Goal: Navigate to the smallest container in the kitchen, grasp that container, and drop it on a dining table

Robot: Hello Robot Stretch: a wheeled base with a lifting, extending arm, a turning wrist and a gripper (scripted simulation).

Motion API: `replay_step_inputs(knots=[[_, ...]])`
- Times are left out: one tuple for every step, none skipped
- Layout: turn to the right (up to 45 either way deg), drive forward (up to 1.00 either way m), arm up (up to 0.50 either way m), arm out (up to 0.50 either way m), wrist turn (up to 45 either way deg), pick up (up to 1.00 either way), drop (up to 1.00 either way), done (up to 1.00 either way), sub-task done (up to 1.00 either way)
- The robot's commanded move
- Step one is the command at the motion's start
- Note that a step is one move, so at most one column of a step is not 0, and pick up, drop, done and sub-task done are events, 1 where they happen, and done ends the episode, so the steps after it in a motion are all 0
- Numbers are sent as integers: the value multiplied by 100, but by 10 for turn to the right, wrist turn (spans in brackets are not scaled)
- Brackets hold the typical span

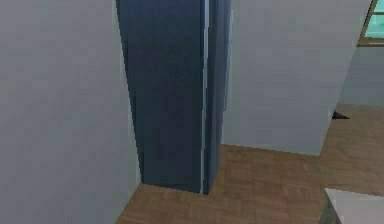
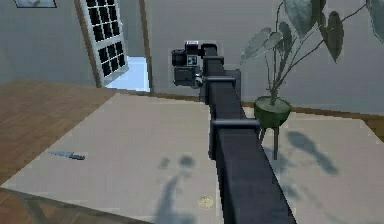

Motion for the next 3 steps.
replay_step_inputs(knots=[[0, 0, 0, 0, 120, 0, 0, 0, 0], [0, 0, -4, 0, 0, 0, 0, 0, 0], [0, 0, -32, 0, 0, 0, 0, 0, 0]])
